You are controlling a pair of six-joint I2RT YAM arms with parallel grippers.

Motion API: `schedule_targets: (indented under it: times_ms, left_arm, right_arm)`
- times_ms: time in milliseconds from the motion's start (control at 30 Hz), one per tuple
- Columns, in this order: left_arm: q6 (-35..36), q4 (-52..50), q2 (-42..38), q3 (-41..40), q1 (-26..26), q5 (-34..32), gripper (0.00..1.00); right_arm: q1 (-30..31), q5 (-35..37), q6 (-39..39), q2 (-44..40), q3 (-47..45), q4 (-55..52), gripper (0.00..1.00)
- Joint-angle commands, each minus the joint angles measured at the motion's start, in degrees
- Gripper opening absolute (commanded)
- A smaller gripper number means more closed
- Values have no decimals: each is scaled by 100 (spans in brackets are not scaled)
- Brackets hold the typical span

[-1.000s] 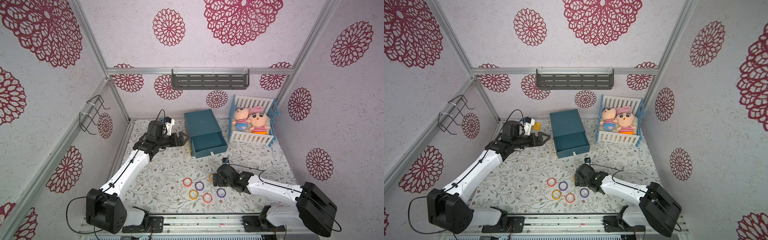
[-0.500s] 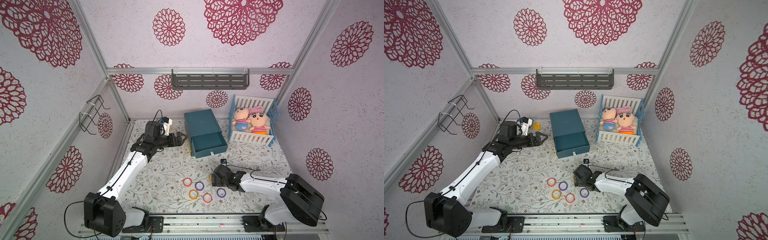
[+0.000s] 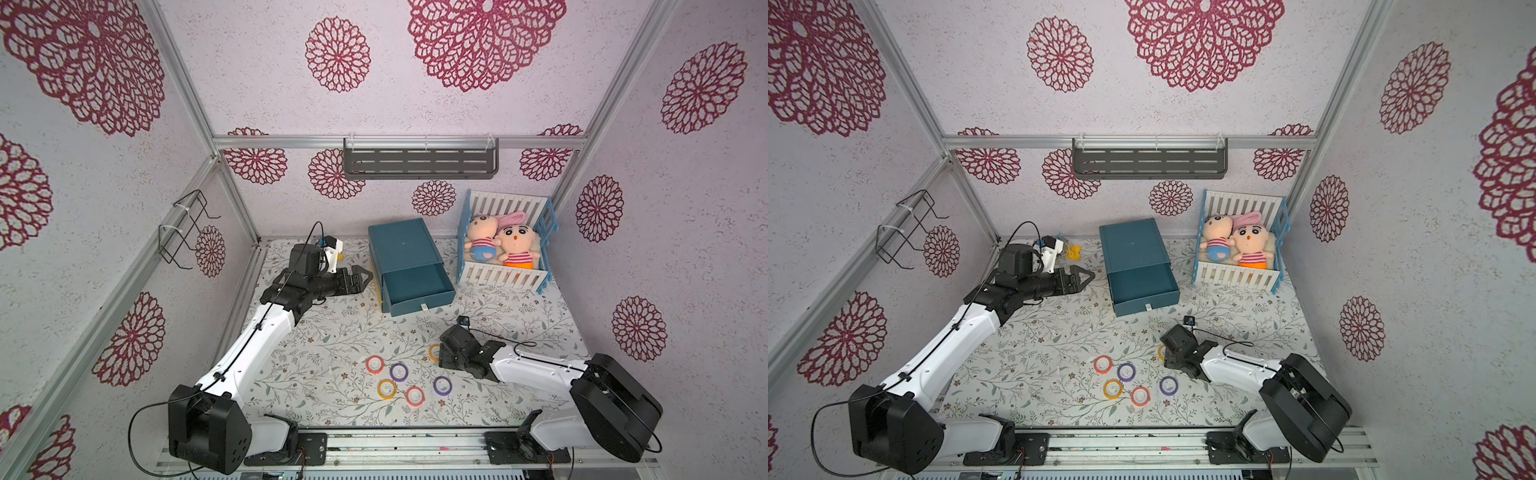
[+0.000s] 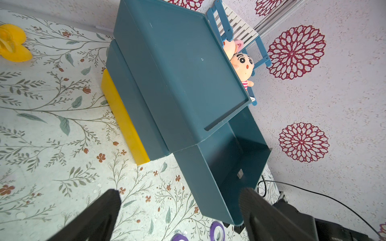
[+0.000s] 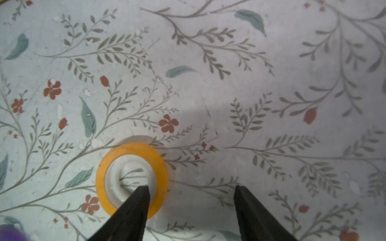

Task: Place the transparent tape into the drawer according to color
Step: Pick up the tape at the center of the board.

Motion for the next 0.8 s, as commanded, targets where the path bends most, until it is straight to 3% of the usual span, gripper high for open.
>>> schedule_targets:
  times_ms: [0,300,767]
  left_arm:
    - [82,-66,-176,-68,70,79,97]
    - [100,-110,-211,-68,97,143,97]
    - [134,-132,-321,-120,114,125,97]
  right_arm:
    - [-126,-243,-109,-40,-204,-668,70]
    - [-352,-479,-312,-497,295,-1027,70]
    - [-555,-860,-672,102,614,-783,70]
